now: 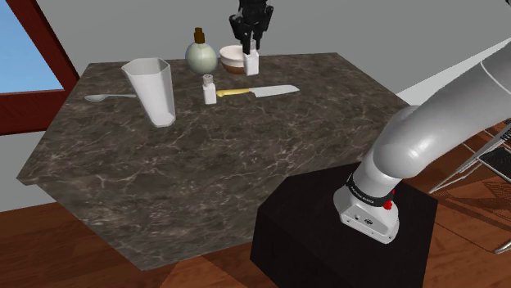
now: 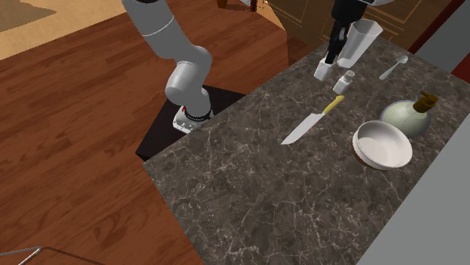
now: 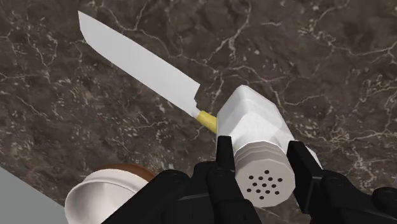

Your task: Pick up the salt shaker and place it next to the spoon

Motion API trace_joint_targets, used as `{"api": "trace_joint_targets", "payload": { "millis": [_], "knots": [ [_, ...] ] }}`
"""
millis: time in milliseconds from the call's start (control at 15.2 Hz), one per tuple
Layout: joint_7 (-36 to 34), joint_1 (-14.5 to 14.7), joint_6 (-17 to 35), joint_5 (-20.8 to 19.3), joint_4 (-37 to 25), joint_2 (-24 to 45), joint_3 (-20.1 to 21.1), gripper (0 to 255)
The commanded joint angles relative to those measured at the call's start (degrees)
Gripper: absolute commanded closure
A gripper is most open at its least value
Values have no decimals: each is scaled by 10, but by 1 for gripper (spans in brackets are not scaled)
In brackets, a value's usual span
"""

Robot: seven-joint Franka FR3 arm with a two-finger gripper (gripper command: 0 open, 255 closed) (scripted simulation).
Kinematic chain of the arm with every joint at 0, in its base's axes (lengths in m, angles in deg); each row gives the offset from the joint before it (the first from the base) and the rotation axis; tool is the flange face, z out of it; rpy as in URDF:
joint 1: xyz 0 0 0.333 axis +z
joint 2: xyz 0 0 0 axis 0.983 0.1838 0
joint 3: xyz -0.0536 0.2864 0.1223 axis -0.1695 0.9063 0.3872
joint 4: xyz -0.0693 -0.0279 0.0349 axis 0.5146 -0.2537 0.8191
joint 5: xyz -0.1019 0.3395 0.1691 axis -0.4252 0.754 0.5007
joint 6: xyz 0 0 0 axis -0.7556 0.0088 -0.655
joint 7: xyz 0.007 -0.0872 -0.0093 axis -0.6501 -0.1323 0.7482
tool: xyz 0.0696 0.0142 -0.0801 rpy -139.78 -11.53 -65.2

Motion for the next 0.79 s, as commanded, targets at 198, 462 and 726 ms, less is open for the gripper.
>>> {"api": "trace_joint_targets", "payload": {
  "millis": [198, 462, 726],
  "knots": [
    [-53, 8, 6, -19, -93, 106, 38, 255],
    [-94, 21, -2, -46, -185, 198, 61, 255],
    [-131, 45, -25, -83, -298, 300, 78, 255]
  ]
}}
